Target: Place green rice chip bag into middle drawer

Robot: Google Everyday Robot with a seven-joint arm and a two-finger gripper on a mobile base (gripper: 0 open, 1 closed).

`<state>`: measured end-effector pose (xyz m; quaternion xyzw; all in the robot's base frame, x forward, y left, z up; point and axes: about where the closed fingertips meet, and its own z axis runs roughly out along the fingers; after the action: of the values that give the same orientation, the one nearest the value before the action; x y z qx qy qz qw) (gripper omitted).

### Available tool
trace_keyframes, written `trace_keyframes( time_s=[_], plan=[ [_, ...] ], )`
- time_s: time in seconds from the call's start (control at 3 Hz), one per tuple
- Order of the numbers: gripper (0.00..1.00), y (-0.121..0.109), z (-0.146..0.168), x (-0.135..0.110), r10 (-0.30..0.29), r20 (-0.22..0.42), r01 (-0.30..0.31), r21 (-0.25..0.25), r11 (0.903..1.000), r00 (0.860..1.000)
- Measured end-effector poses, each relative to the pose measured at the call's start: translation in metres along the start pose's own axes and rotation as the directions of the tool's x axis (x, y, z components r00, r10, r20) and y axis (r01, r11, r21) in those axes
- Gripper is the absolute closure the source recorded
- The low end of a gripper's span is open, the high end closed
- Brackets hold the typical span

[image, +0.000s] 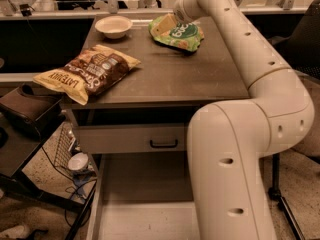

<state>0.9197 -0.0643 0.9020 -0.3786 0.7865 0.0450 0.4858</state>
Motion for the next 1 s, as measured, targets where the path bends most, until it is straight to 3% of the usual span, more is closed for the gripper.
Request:
trace_keyframes(
  time_s=[0.33, 0.67, 1.0],
  plan=[
    [0.00, -0.014, 0.013, 0.020, 0.017, -0.046, -0.015, 0.041, 0.9990, 0.999],
    [0.18, -0.010, 0.029, 0.052, 0.071, -0.107, -0.069, 0.024, 0.9973, 0.992],
    [0.41, -0.007, 0.034, 0.057, 0.078, -0.118, -0.077, 0.017, 0.9969, 0.990]
  ],
)
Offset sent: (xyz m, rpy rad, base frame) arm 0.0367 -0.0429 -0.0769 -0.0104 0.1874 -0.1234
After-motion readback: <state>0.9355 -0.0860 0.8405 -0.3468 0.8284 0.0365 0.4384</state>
